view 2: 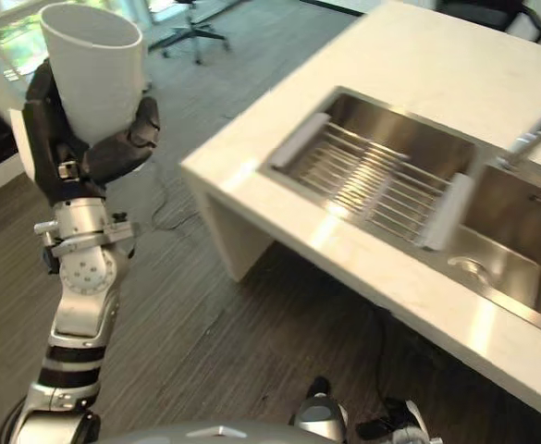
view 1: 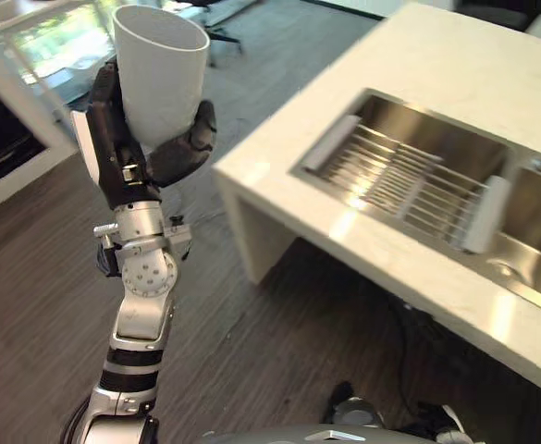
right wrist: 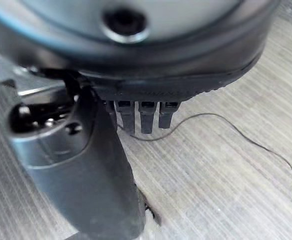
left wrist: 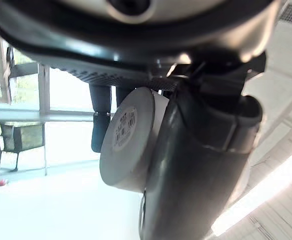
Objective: Place the dishes in the dishwasher.
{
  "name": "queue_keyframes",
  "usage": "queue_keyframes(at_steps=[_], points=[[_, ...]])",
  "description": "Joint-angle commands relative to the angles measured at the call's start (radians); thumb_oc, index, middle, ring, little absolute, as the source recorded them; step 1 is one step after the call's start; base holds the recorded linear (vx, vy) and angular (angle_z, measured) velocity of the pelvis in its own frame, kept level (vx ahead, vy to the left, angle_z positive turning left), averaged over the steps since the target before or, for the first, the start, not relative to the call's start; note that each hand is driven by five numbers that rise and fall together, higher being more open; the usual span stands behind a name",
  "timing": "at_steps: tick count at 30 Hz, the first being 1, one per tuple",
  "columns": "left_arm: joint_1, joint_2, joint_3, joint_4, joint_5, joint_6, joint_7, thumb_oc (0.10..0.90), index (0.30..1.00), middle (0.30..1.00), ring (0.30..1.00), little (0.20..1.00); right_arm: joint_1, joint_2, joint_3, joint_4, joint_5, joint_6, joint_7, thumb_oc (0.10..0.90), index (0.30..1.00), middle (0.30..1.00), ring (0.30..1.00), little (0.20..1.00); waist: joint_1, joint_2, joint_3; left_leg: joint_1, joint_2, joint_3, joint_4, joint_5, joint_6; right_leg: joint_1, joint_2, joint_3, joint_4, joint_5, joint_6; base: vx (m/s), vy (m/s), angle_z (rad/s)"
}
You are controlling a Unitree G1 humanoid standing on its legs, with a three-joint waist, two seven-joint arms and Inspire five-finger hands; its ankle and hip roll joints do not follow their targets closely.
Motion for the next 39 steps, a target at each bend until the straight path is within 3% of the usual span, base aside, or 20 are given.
queue_keyframes(at_steps=[1, 2, 4, 6, 7, 8, 9, 10, 11, 12, 14, 15, 16, 17, 18, 23, 33, 39], points=[[0.057, 0.119, 0.138, -0.168, 0.047, -0.090, 0.029, 0.400, 0.300, 0.300, 0.300, 0.300, -0.085, 0.099, 0.057, 0.010, 0.030, -0.023, -0.035, 0.800, 0.900, 0.900, 0.900, 0.900, 0.087, -0.052, -0.094, 0.088, -0.025, -0.124, -0.147, -0.076, -0.012, -0.074, -0.050, 0.063, -0.122, 0.068, 0.116, -0.13, 0.452, 2.04], [0.055, 0.119, 0.137, -0.169, 0.045, -0.090, 0.027, 0.400, 0.300, 0.300, 0.300, 0.300, -0.087, 0.100, 0.054, 0.011, 0.030, -0.022, -0.036, 0.800, 0.900, 0.900, 0.900, 0.900, 0.085, -0.059, -0.093, 0.085, -0.039, -0.129, -0.146, -0.085, -0.002, -0.073, -0.065, 0.061, -0.124, 0.079, 0.126, -0.09, 0.475, 1.34], [0.053, 0.117, 0.130, -0.164, 0.037, -0.088, 0.016, 0.400, 0.300, 0.300, 0.300, 0.300, -0.103, 0.120, 0.080, -0.006, 0.015, -0.017, -0.032, 0.800, 0.900, 0.900, 0.900, 0.900, 0.115, -0.080, -0.071, 0.035, -0.123, -0.193, -0.151, -0.130, 0.047, -0.049, -0.121, 0.057, -0.112, 0.119, 0.148, 0.00, 0.357, 1.08], [0.064, 0.113, 0.118, -0.180, 0.030, -0.088, -0.003, 0.400, 0.300, 0.300, 0.300, 0.300, -0.100, 0.145, 0.091, -0.033, 0.016, -0.020, -0.023, 0.800, 0.900, 0.900, 0.900, 0.900, 0.142, -0.089, -0.057, 0.007, -0.166, -0.233, -0.158, -0.159, 0.075, -0.026, -0.147, 0.075, -0.088, 0.127, 0.156, 0.15, 0.388, 0.88], [0.081, 0.126, 0.087, -0.190, 0.010, -0.099, -0.021, 0.400, 0.300, 0.300, 0.300, 0.300, -0.115, 0.154, 0.099, -0.017, 0.006, -0.010, -0.019, 0.800, 0.900, 0.900, 0.900, 0.900, 0.120, -0.101, -0.037, -0.006, -0.208, -0.284, -0.164, -0.160, 0.099, -0.056, -0.123, 0.228, -0.056, 0.115, 0.142, 0.15, 0.293, 0.96], [0.081, 0.128, 0.088, -0.189, 0.009, -0.100, -0.021, 0.400, 0.300, 0.300, 0.300, 0.300, -0.117, 0.156, 0.099, -0.015, 0.006, -0.010, -0.020, 0.800, 0.900, 0.900, 0.900, 0.900, 0.122, -0.105, -0.038, -0.008, -0.212, -0.282, -0.164, -0.159, 0.101, -0.064, -0.128, 0.234, -0.050, 0.113, 0.142, 0.17, 0.303, 1.36], [0.069, 0.128, 0.060, -0.195, -0.020, -0.109, -0.036, 0.400, 0.300, 0.300, 0.300, 0.300, -0.125, 0.143, 0.106, 0.000, -0.012, -0.005, -0.029, 0.800, 0.900, 0.900, 0.900, 0.900, 0.111, -0.106, -0.030, -0.012, -0.223, -0.316, -0.164, -0.158, 0.109, -0.089, -0.087, 0.358, -0.032, 0.080, 0.141, 0.06, 0.112, 1.40], [0.069, 0.128, 0.060, -0.195, -0.020, -0.109, -0.037, 0.400, 0.300, 0.300, 0.300, 0.300, -0.125, 0.143, 0.106, 0.001, -0.012, -0.005, -0.029, 0.800, 0.900, 0.900, 0.900, 0.900, 0.113, -0.106, -0.030, -0.012, -0.223, -0.314, -0.164, -0.159, 0.109, -0.092, -0.087, 0.360, -0.030, 0.079, 0.141, 0.19, 0.310, 1.58], [0.049, 0.123, 0.009, -0.194, -0.046, -0.116, -0.062, 0.400, 0.300, 0.300, 0.300, 0.300, -0.122, 0.136, 0.098, 0.003, 0.007, -0.010, -0.035, 0.800, 0.900, 0.900, 0.900, 0.900, 0.086, -0.101, -0.021, -0.028, -0.248, -0.402, -0.164, -0.149, 0.125, -0.109, 0.024, 0.558, -0.016, -0.019, 0.127, 0.22, 0.317, 1.40], [0.032, 0.131, -0.016, -0.181, -0.041, -0.111, -0.065, 0.400, 0.300, 0.300, 0.300, 0.300, -0.116, 0.140, 0.102, 0.004, 0.020, -0.009, -0.028, 0.800, 0.900, 0.900, 0.900, 0.900, 0.076, -0.099, -0.020, -0.030, -0.262, -0.447, -0.164, -0.153, 0.136, -0.112, 0.092, 0.622, -0.018, -0.069, 0.110, 0.22, 0.372, 1.66], [-0.018, 0.135, -0.051, -0.151, -0.039, -0.105, -0.068, 0.400, 0.300, 0.300, 0.300, 0.300, -0.108, 0.136, 0.115, -0.007, 0.045, -0.023, -0.024, 0.800, 0.900, 0.900, 0.900, 0.900, 0.057, -0.106, -0.022, -0.059, -0.292, -0.540, -0.164, -0.142, 0.148, -0.121, 0.177, 0.706, -0.036, -0.109, 0.088, 0.17, 0.158, 1.97], [-0.031, 0.132, -0.063, -0.139, -0.038, -0.103, -0.070, 0.400, 0.300, 0.300, 0.300, 0.300, -0.104, 0.139, 0.126, -0.010, 0.046, -0.022, -0.022, 0.800, 0.900, 0.900, 0.900, 0.900, 0.063, -0.111, -0.020, -0.063, -0.300, -0.563, -0.164, -0.139, 0.149, -0.124, 0.190, 0.709, -0.045, -0.103, 0.083, 0.22, 0.007, 1.97], [-0.040, 0.144, -0.057, -0.132, -0.031, -0.099, -0.066, 0.400, 0.300, 0.300, 0.300, 0.300, -0.095, 0.144, 0.127, -0.034, 0.059, -0.025, -0.028, 0.800, 0.900, 0.900, 0.900, 0.900, 0.085, -0.126, -0.014, -0.069, -0.302, -0.600, -0.164, -0.127, 0.145, -0.106, 0.184, 0.635, -0.071, -0.086, 0.081, 0.13, -0.030, 1.19], [-0.040, 0.144, -0.057, -0.132, -0.031, -0.099, -0.066, 0.400, 0.300, 0.300, 0.300, 0.300, -0.095, 0.144, 0.127, -0.034, 0.059, -0.025, -0.028, 0.800, 0.900, 0.900, 0.900, 0.900, 0.085, -0.126, -0.014, -0.069, -0.302, -0.600, -0.164, -0.127, 0.145, -0.106, 0.184, 0.635, -0.071, -0.086, 0.081, 0.12, -0.087, 1.53], [-0.029, 0.134, -0.049, -0.132, -0.037, -0.095, -0.066, 0.400, 0.300, 0.300, 0.300, 0.300, -0.103, 0.148, 0.128, -0.023, 0.062, -0.023, -0.036, 0.800, 0.900, 0.900, 0.900, 0.900, 0.116, -0.143, -0.021, -0.075, -0.306, -0.629, -0.164, -0.120, 0.141, -0.065, 0.163, 0.570, -0.092, -0.074, 0.087, 0.05, -0.040, 1.11], [0.050, 0.107, -0.008, -0.164, -0.053, -0.086, -0.073, 0.400, 0.300, 0.300, 0.300, 0.300, -0.138, 0.151, 0.134, 0.017, 0.047, -0.014, -0.054, 0.800, 0.900, 0.900, 0.900, 0.900, 0.167, -0.160, -0.055, -0.068, -0.302, -0.638, -0.164, -0.126, 0.134, 0.018, 0.151, 0.504, -0.167, -0.071, 0.088, 0.10, -0.039, 0.61], [0.127, 0.099, 0.018, -0.191, -0.019, -0.071, -0.066, 0.400, 0.300, 0.300, 0.300, 0.300, -0.153, 0.164, 0.187, -0.006, 0.003, -0.013, -0.053, 0.800, 0.900, 0.900, 0.900, 0.900, 0.160, -0.157, -0.070, -0.020, -0.288, -0.582, -0.164, -0.132, 0.136, 0.027, 0.157, 0.564, -0.175, -0.076, 0.073, 0.01, -0.010, -0.19], [0.133, 0.114, 0.010, -0.195, -0.003, -0.067, -0.078, 0.400, 0.300, 0.300, 0.300, 0.300, -0.122, 0.165, 0.174, 0.035, 0.003, -0.005, -0.035, 0.800, 0.900, 0.900, 0.900, 0.900, 0.120, -0.147, -0.079, 0.000, -0.287, -0.553, -0.164, -0.143, 0.140, 0.027, 0.160, 0.594, -0.175, -0.081, 0.069, 0.01, 0.005, -0.28]])
